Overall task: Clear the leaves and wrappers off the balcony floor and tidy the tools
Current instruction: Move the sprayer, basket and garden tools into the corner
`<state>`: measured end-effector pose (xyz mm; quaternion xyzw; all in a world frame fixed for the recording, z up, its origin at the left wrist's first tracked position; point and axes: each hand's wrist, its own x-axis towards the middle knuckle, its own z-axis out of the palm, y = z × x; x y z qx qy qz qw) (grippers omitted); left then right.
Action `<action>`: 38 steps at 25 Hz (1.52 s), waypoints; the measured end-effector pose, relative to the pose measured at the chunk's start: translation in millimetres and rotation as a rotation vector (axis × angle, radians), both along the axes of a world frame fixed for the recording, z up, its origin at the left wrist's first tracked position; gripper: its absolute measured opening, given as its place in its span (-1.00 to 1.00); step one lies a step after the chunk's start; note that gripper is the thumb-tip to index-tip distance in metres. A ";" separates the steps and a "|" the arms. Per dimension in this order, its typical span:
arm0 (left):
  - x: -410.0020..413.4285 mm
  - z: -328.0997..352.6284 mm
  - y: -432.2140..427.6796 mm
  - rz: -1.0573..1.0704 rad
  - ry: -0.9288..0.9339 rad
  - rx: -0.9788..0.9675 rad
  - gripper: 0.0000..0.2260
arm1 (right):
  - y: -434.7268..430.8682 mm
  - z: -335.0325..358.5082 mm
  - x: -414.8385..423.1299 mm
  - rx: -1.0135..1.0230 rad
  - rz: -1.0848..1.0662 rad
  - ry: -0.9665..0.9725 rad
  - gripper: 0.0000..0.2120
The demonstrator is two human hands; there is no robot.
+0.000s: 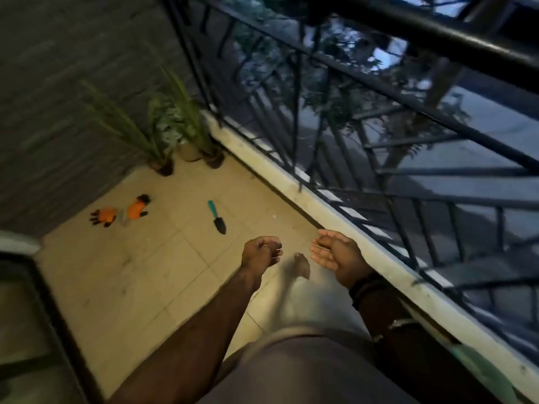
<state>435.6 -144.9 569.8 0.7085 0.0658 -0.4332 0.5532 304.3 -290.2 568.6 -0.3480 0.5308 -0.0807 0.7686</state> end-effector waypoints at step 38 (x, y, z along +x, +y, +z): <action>560.9 -580.5 95.1 0.849 0.212 0.251 -0.93 | 59.7 -711.8 722.5 -0.523 1.385 0.738 -0.45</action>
